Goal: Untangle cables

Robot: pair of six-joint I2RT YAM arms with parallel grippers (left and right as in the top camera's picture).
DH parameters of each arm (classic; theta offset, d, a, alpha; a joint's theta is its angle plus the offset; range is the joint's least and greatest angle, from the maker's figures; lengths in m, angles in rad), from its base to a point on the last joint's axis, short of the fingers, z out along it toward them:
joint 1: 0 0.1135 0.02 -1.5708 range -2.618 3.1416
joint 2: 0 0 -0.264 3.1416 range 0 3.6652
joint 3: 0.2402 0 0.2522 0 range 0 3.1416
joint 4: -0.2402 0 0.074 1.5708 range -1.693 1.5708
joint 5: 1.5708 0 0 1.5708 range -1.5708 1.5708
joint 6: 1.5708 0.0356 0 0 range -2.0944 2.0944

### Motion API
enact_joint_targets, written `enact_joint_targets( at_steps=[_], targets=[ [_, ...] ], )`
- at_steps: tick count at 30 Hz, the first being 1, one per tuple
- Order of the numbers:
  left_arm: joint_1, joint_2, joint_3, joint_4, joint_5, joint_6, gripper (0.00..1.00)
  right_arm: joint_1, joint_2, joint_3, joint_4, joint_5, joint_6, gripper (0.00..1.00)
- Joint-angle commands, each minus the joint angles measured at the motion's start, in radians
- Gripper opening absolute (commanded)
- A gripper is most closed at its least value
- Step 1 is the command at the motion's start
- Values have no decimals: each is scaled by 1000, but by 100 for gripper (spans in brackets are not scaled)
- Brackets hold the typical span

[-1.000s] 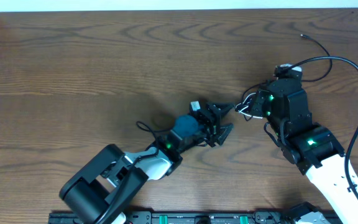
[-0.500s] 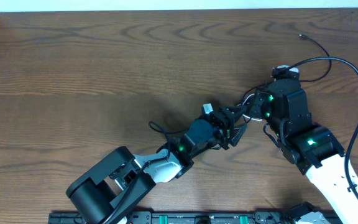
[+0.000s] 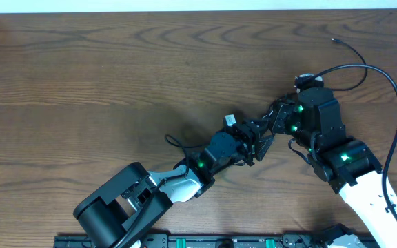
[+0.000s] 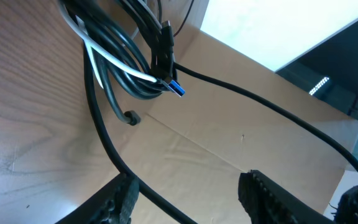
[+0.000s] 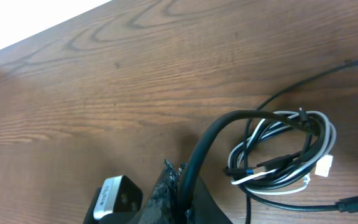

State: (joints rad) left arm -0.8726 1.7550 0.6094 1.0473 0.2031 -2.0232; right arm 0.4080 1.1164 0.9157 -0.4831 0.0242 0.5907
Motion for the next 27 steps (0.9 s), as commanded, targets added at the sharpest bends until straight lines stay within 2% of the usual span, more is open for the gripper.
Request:
enact_joint_targets(
  at_steps=[1,2,5,12,13,16,20,27],
  targets=[
    [0,3,16,2,-8,-33,66,0,-11,19,0,9,19,1],
    [0,3,16,2,-2,-33,71,-1,-9,19,0,51,19,1],
    [0,3,16,2,21,-41,72,-1,-5,19,-1,141,19,1],
    [1,3,16,2,11,-64,73,0,-4,19,-12,43,79,1],
    [1,3,16,3,11,-64,98,0,-4,19,-19,35,106,1],
    [1,3,16,33,18,-64,98,-1,-3,19,-42,65,169,1],
    [1,3,16,101,17,-64,98,-1,10,19,-32,194,180,1],
    [1,3,16,16,11,-64,100,-1,15,19,-30,109,191,1]
  ],
)
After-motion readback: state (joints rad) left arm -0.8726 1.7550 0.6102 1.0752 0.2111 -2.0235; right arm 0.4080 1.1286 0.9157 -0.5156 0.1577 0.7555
